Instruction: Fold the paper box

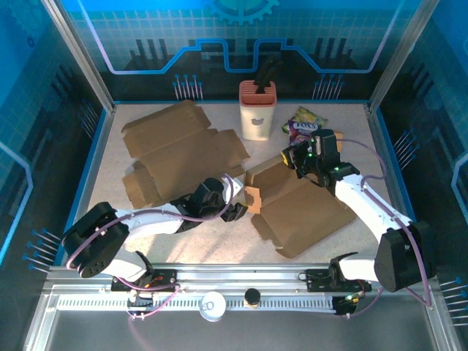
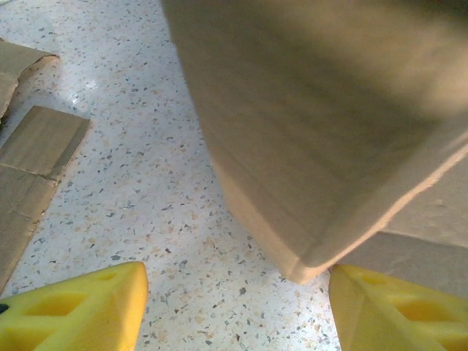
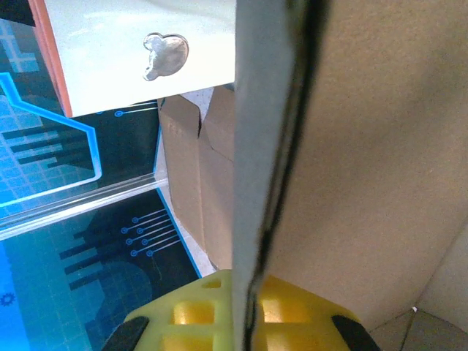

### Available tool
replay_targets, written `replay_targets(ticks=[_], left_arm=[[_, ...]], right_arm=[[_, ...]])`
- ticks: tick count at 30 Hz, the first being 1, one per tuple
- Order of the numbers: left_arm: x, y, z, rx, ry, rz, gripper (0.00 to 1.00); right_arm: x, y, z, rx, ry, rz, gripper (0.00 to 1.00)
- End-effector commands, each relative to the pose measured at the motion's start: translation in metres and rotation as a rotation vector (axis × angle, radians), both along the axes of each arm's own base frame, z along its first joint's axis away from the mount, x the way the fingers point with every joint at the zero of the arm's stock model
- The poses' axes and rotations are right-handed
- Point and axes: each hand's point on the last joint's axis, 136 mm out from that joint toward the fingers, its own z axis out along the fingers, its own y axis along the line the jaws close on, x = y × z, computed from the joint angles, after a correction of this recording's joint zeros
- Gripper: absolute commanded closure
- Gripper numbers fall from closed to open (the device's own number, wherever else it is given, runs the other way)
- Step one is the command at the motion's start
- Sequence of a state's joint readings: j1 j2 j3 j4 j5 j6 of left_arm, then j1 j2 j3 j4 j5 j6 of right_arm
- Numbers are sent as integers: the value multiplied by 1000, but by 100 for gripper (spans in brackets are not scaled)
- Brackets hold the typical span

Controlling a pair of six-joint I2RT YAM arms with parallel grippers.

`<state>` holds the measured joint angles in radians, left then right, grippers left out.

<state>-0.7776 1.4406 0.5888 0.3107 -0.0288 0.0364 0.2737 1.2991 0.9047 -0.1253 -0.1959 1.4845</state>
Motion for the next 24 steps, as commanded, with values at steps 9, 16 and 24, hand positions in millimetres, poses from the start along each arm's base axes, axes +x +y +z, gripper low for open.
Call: replay_targets(ticks=[9, 16, 24], left_arm=[[12, -1, 11, -4, -77, 35, 33], [11, -8, 21, -42, -110, 20, 46], [6, -19, 22, -57, -124, 5, 47]], right_arm=[[-1, 9, -13, 34, -51, 40, 100], [-2, 10, -17, 29, -82, 55, 100], [-5, 15, -21, 53, -158, 56, 100]])
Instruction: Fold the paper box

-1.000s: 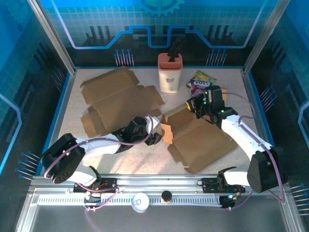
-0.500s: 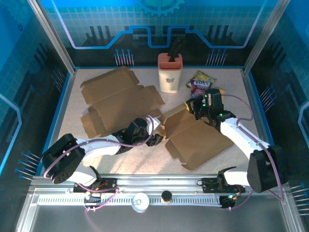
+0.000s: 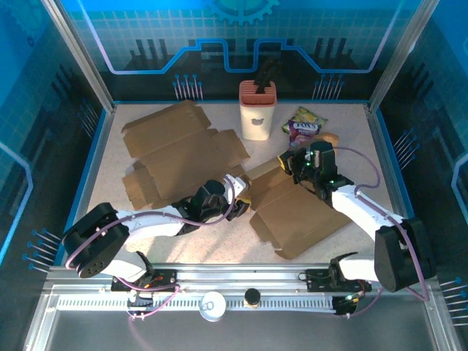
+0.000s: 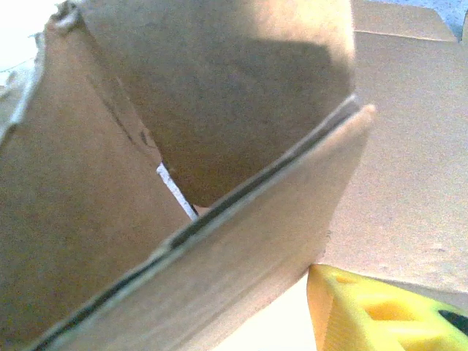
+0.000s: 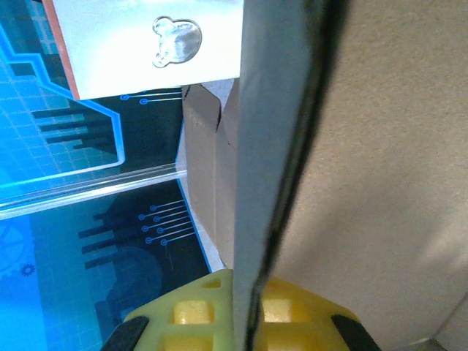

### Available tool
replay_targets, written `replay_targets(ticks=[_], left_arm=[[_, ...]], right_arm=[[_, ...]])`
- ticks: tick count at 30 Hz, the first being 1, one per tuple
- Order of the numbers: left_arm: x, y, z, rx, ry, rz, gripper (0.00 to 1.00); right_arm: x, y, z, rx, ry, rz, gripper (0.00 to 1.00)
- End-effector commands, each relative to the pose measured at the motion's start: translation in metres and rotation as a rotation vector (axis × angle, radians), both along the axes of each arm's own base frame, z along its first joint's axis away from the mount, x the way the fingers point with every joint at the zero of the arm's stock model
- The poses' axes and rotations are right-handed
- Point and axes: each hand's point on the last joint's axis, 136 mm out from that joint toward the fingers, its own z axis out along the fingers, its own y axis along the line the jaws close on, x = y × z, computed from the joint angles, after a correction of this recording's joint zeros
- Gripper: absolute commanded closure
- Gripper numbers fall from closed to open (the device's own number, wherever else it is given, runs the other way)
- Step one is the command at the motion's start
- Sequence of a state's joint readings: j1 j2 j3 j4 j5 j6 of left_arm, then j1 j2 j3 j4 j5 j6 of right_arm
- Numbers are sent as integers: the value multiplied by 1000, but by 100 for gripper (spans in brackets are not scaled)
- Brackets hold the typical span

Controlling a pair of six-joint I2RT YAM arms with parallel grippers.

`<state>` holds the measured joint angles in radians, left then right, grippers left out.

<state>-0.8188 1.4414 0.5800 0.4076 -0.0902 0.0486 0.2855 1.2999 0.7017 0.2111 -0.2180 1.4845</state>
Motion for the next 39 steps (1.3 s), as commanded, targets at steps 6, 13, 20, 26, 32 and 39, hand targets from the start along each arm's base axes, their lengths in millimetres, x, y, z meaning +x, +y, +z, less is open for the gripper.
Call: replay_targets(ticks=[6, 13, 20, 26, 32, 39], left_arm=[[0, -14, 4, -16, -38, -12, 48], [3, -18, 9, -26, -50, 2, 52], [18, -12, 3, -36, -59, 138, 47], [26, -7, 4, -44, -109, 248, 47], [31, -10, 7, -58, -127, 290, 48], [38, -14, 4, -67, -137, 339, 47]], right_arm=[[-4, 7, 4, 12, -57, 28, 100], [-6, 9, 5, 25, -71, 34, 100], [-10, 13, 7, 51, -133, 3, 100], [-20, 17, 2, 64, -189, -42, 100], [-28, 16, -9, 66, -176, -59, 100], [-31, 23, -17, 90, -154, -47, 100]])
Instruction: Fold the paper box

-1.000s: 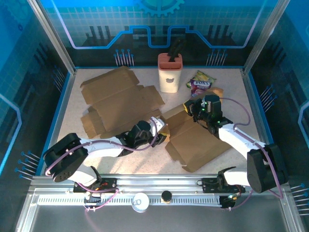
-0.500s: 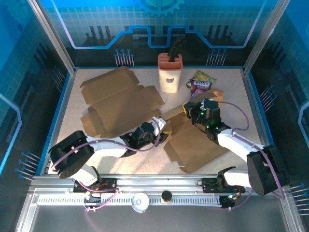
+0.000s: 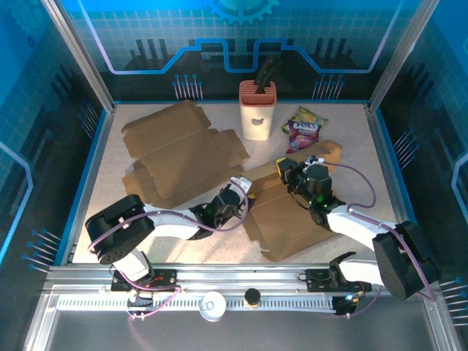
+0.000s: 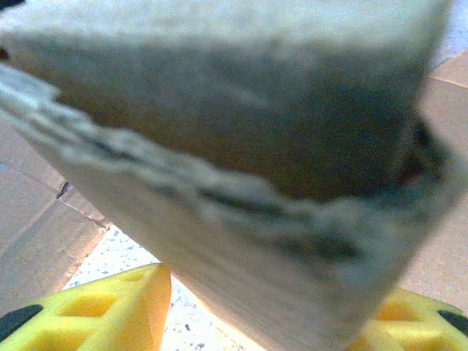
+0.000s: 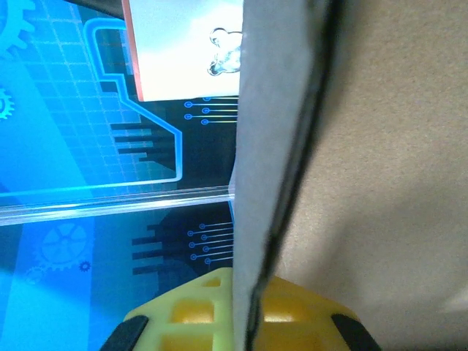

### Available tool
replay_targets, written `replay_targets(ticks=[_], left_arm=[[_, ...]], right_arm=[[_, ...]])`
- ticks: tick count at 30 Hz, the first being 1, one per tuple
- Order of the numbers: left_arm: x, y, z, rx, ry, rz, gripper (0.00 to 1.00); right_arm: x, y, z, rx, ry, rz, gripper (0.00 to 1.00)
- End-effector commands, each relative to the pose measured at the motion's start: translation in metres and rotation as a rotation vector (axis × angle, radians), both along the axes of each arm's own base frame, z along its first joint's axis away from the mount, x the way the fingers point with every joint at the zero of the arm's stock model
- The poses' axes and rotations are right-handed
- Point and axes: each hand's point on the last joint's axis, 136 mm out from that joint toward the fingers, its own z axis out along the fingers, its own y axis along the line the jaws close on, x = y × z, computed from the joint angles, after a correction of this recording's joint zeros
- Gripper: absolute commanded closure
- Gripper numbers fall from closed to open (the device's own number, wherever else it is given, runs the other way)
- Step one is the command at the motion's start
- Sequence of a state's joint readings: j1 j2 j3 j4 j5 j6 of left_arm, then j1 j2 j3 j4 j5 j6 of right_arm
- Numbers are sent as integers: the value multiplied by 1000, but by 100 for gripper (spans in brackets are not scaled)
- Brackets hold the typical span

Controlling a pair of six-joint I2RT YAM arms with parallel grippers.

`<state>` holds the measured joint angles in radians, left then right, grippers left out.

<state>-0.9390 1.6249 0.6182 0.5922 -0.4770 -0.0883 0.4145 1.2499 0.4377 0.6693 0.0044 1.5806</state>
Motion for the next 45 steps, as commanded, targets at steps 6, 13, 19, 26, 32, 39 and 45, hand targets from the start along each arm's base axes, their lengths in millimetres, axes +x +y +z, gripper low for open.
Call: replay_targets(ticks=[6, 13, 19, 26, 32, 39, 45], left_arm=[[19, -7, 17, -85, -69, 100, 53], [24, -13, 18, -110, -78, 151, 62], [26, -13, 21, -155, -88, 227, 66], [30, -3, 21, -215, -78, 360, 80], [31, -10, 26, -244, -78, 365, 91], [35, 1, 31, -202, -88, 455, 100], [38, 10, 46, -153, -124, 444, 100]], right_arm=[[-16, 15, -24, 0, 68, 68, 100], [-18, 19, -29, 2, 81, 77, 100], [-21, 24, -35, 7, 99, 82, 100], [-24, 25, -39, 21, 113, 71, 100], [-25, 25, -39, 32, 124, 68, 100], [-27, 31, -36, 26, 149, 105, 100], [-28, 20, -10, -40, 104, 149, 61]])
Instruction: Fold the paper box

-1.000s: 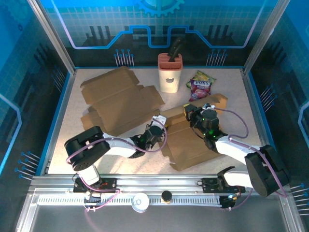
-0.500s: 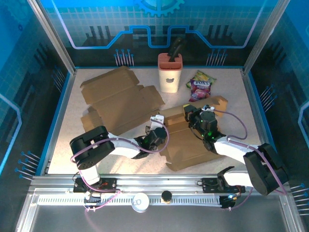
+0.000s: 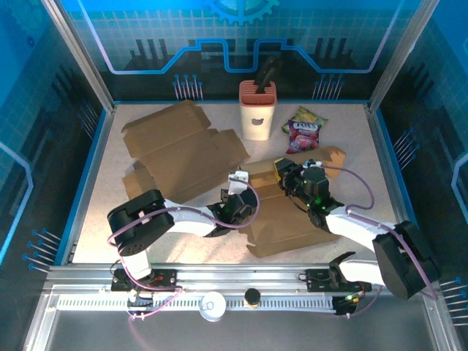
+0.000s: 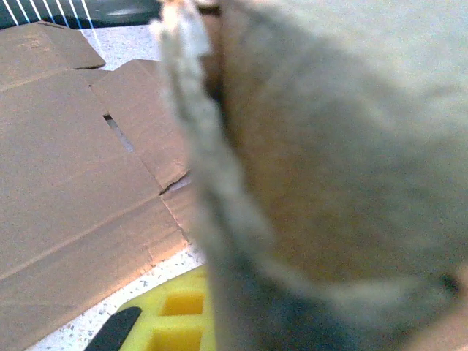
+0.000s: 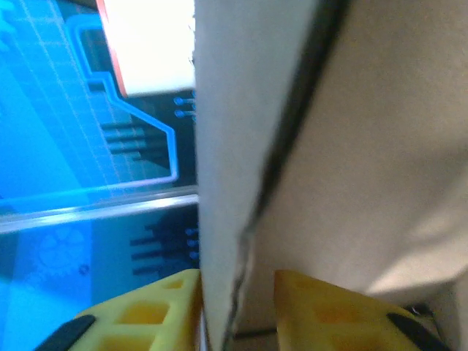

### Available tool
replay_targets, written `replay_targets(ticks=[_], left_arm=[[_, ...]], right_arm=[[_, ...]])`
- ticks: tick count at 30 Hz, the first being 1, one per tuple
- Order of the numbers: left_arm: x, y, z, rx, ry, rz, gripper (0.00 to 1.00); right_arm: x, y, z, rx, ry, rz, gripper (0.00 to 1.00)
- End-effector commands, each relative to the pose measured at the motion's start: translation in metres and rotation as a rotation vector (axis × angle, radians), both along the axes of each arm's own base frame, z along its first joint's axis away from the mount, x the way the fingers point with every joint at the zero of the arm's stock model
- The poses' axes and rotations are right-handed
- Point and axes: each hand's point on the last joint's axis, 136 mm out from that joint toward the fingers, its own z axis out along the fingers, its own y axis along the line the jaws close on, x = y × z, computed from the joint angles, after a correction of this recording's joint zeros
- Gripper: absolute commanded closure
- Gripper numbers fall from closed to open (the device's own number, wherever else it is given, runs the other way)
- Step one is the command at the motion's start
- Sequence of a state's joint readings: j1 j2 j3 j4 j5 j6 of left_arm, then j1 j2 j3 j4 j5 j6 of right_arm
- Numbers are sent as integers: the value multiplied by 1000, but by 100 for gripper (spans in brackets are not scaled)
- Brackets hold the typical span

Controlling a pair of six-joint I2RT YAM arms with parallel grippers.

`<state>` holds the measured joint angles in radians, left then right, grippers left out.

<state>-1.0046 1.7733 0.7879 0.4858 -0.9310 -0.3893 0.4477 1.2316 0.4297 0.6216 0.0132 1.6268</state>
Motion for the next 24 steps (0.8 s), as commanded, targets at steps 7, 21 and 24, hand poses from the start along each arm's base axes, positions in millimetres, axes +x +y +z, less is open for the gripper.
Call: replay_targets(ticks=[7, 21, 24], left_arm=[[20, 17, 58, -121, -37, -70, 100], [33, 93, 77, -398, 116, -248, 100], [40, 105, 83, -488, 130, -258, 100]], right_arm=[[-30, -32, 41, -237, -35, 160, 29], [-46, -94, 187, -330, -550, 249, 25], [-43, -101, 194, -394, -540, 229, 24]])
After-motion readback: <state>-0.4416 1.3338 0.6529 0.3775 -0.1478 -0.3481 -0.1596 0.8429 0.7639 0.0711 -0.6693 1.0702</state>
